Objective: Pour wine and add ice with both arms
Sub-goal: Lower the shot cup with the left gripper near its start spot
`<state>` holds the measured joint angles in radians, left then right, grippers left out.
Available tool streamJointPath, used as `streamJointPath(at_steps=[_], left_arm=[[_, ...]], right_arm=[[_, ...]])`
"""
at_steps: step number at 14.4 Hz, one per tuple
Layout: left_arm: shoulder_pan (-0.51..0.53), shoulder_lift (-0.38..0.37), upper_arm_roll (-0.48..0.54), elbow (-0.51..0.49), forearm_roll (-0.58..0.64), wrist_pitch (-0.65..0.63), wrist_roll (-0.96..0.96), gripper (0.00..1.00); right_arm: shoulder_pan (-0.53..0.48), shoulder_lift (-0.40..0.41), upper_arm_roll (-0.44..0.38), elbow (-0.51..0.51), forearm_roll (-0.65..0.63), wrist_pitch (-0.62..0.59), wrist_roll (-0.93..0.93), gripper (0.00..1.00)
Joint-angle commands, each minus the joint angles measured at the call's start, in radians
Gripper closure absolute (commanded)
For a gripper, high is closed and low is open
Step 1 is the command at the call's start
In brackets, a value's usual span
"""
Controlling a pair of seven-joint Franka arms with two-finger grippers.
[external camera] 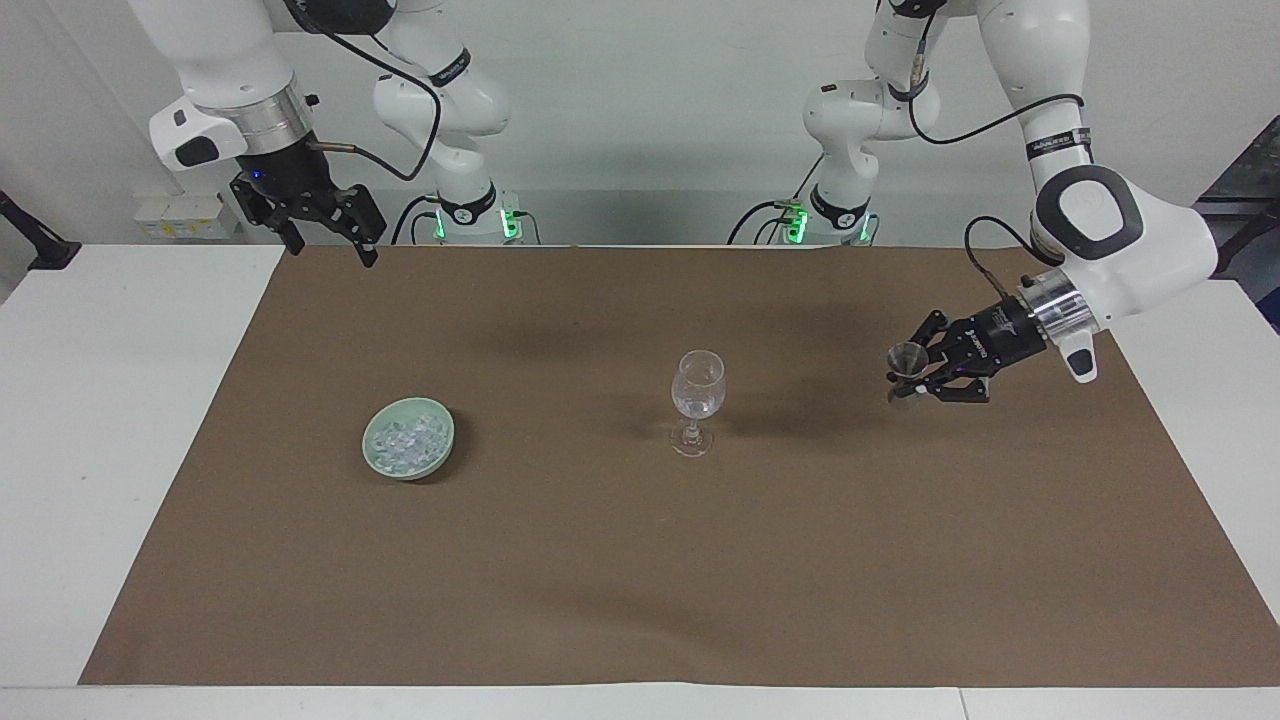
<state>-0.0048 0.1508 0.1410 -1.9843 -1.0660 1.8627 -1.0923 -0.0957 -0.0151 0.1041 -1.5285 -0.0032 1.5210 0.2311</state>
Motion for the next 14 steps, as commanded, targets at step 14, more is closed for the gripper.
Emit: streamJointPath(at_steps=[14], left_arm=[[0.034,0.099,0.120,-0.173,-0.285,-0.050,0.304,1.00]], right_arm=[[-0.016,-0.002,0.005,-0.001,0.029,-0.005,-0.033,0.00]])
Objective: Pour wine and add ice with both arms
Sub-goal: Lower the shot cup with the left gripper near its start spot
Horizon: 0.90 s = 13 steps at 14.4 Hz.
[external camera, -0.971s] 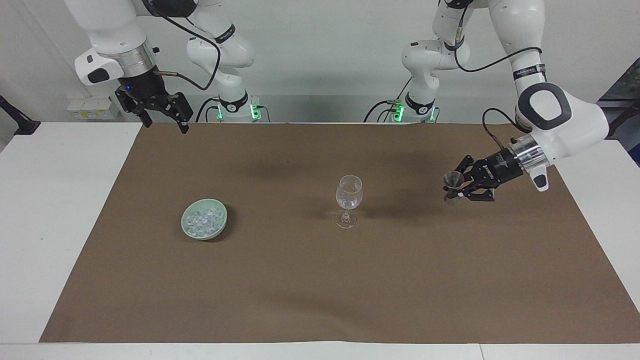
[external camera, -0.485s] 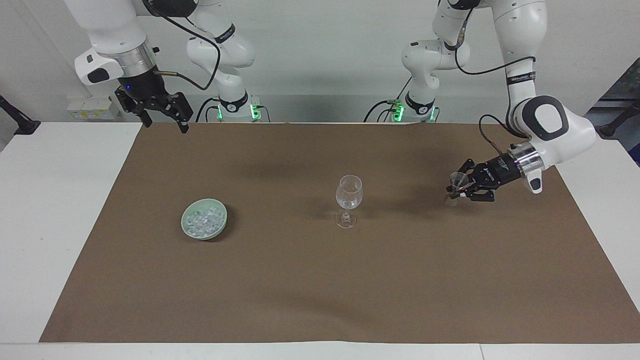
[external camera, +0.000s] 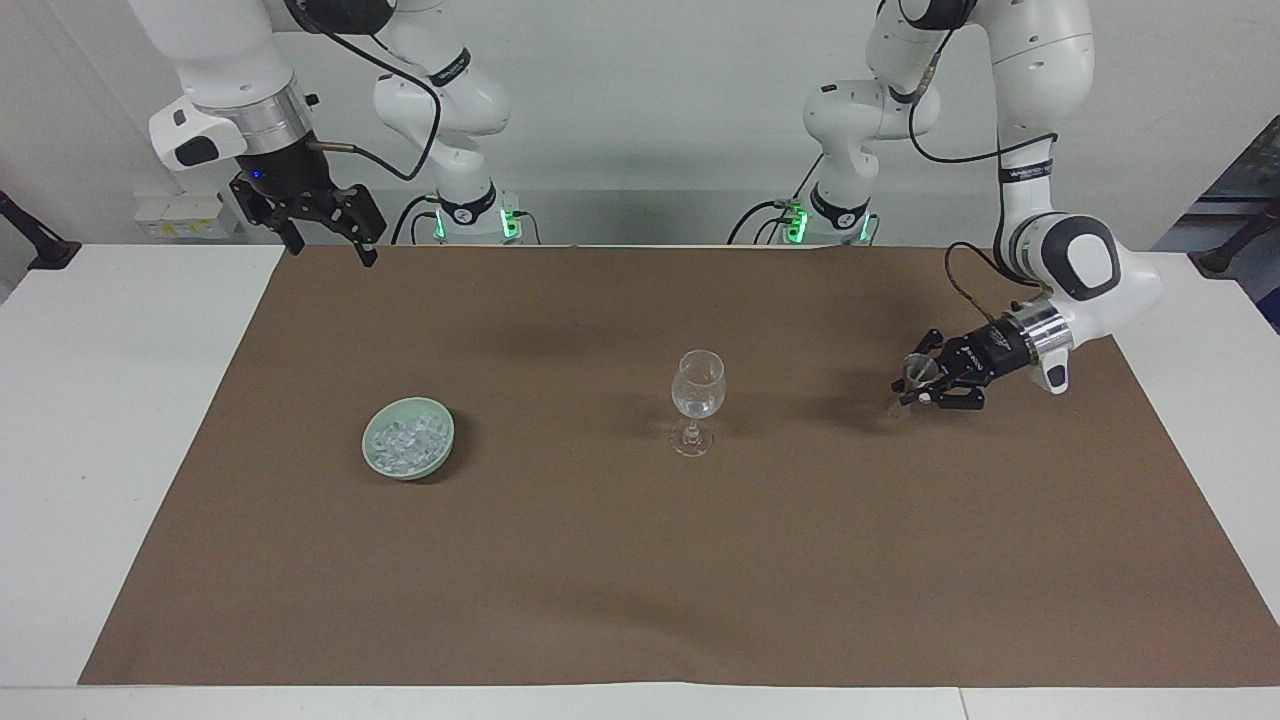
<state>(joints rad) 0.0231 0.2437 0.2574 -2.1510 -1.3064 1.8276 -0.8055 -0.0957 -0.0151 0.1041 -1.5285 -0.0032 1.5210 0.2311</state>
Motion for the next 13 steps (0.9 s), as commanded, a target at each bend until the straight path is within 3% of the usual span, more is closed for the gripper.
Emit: streamJointPath(at_steps=[1,5,13], left_arm=[[0.008,0.017,0.003,-0.006,-0.066,-0.004,0.017,1.00],[0.009,0.045,0.003,-0.041,-0.175,0.033,0.034,1.00],[-0.005,0.048,0.002,-0.049,-0.188,0.084,0.060,1.00]], right_arm=[[-0.016,-0.002,0.005,-0.001,0.029,-0.005,-0.033,0.00],[-0.016,-0.002,0.005,-0.001,0.029,-0.005,-0.033,0.00],[-0.016,-0.002,0.005,-0.001,0.029,-0.005,-0.033,0.00]])
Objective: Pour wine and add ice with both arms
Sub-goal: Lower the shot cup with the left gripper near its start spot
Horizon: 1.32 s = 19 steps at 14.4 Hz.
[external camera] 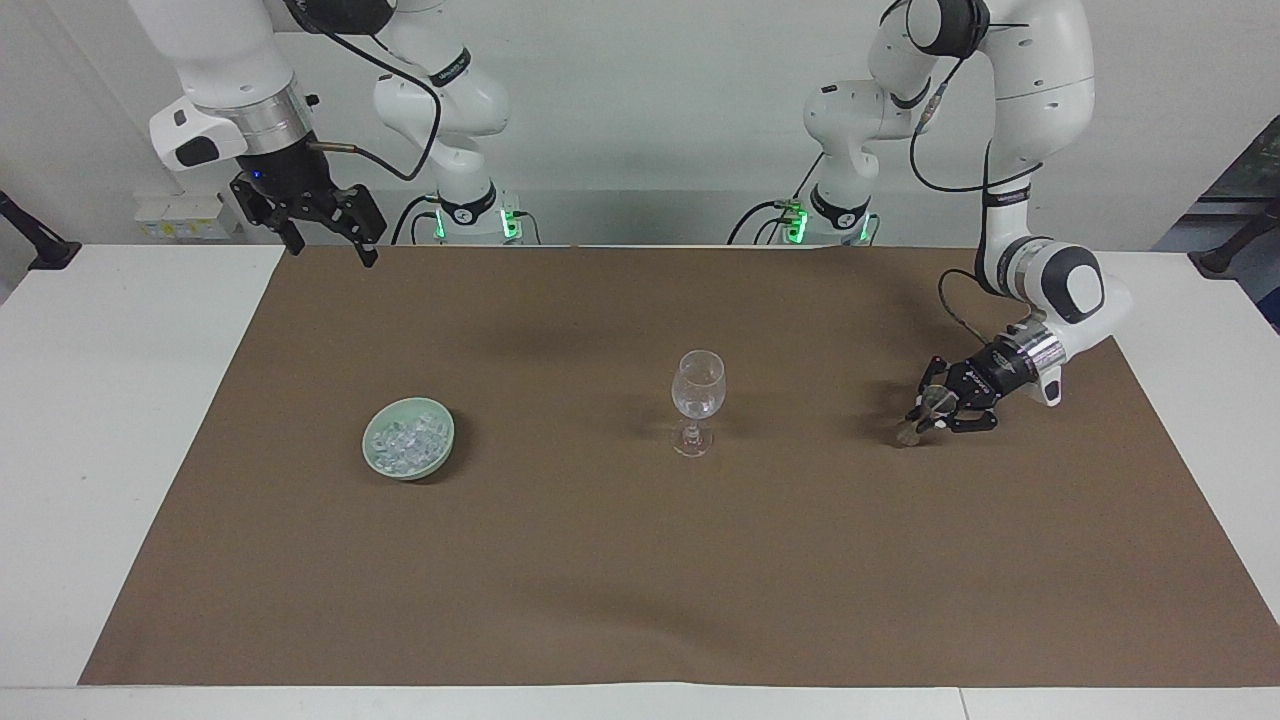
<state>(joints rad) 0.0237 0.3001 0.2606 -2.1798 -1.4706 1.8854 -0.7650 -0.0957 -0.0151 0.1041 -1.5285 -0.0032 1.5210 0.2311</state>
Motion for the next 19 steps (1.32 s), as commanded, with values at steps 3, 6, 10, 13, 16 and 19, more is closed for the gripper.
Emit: streamJointPath(at_steps=[3,6,10,13,16,19], left_arm=[[-0.010,-0.009,-0.006,-0.031,-0.024,0.050,0.023,1.00],[-0.010,-0.007,-0.006,-0.044,-0.036,0.047,0.056,1.00],[-0.010,-0.009,-0.006,-0.049,-0.045,0.049,0.059,1.00],[-0.013,-0.009,-0.008,-0.052,-0.050,0.049,0.073,1.00],[-0.013,-0.012,-0.008,-0.058,-0.050,0.054,0.087,0.79],[-0.015,-0.012,-0.009,-0.060,-0.050,0.058,0.089,0.63]], right_arm=[[-0.016,-0.002,0.005,-0.001,0.029,-0.007,-0.033,0.00],[-0.016,-0.002,0.005,-0.001,0.029,-0.005,-0.033,0.00],[-0.016,-0.002,0.005,-0.001,0.029,-0.005,-0.033,0.00],[-0.016,-0.002,0.005,-0.001,0.029,-0.005,-0.033,0.00],[-0.016,-0.002,0.005,-0.001,0.029,-0.005,-0.033,0.00],[-0.016,-0.002,0.005,-0.001,0.029,-0.005,-0.033,0.00]])
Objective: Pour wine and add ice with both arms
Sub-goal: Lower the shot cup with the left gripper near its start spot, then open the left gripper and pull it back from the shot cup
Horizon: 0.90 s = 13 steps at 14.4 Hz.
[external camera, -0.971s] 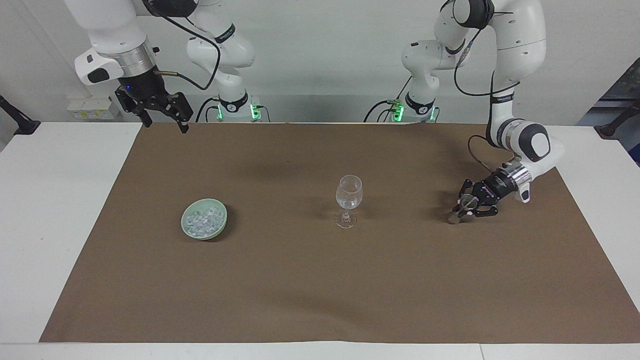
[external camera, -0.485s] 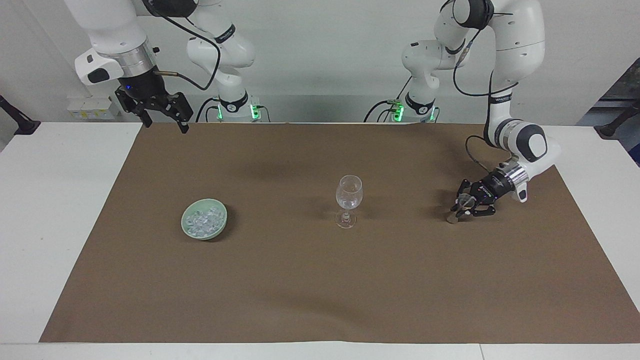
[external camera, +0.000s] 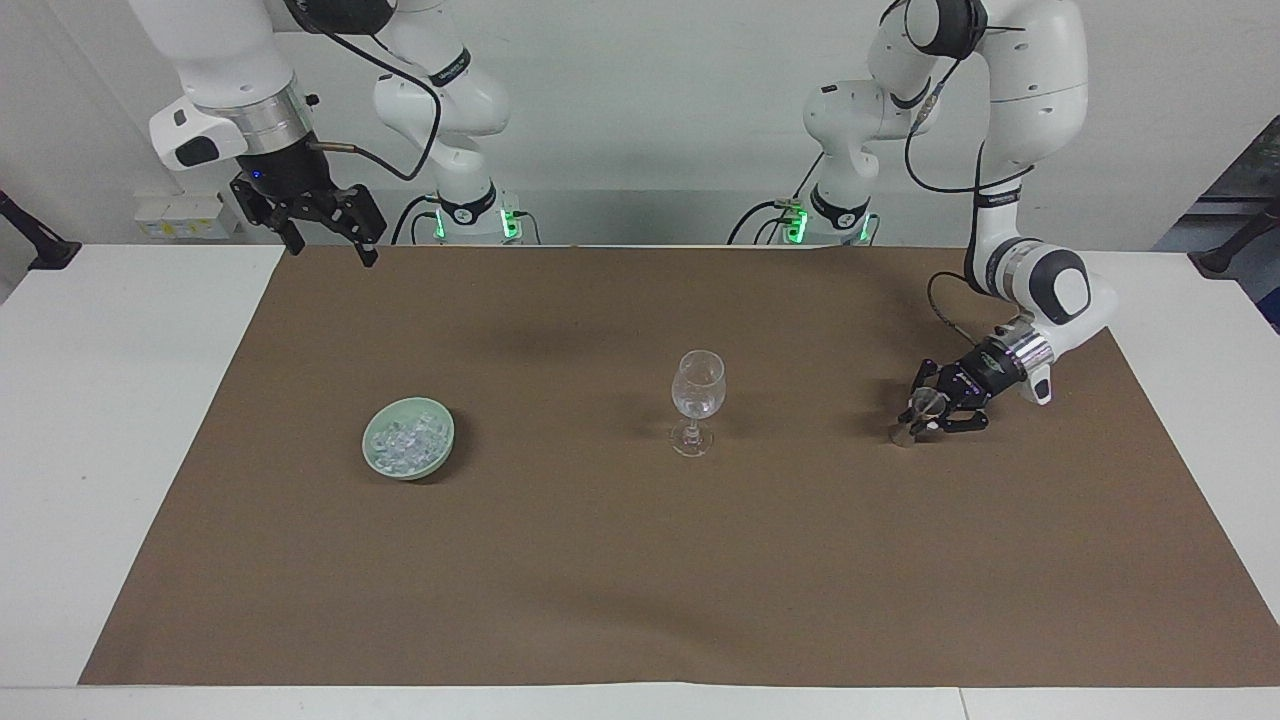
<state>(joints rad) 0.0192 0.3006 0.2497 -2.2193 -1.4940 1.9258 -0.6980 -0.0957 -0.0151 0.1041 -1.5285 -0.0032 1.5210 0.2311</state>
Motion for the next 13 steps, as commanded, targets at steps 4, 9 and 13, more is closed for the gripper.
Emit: streamJointPath(at_steps=[4,9,13], left_arm=[[-0.010,-0.011,0.003,-0.014,-0.026,0.010,0.020,0.00],[-0.005,-0.014,0.011,-0.005,0.001,-0.010,0.031,0.00],[-0.001,-0.015,0.013,0.038,0.125,-0.011,0.029,0.00]], right_arm=[[-0.016,-0.002,0.005,-0.001,0.029,-0.005,-0.033,0.00],[-0.016,-0.002,0.005,-0.001,0.029,-0.005,-0.033,0.00],[-0.016,-0.002,0.005,-0.001,0.029,-0.005,-0.033,0.00]])
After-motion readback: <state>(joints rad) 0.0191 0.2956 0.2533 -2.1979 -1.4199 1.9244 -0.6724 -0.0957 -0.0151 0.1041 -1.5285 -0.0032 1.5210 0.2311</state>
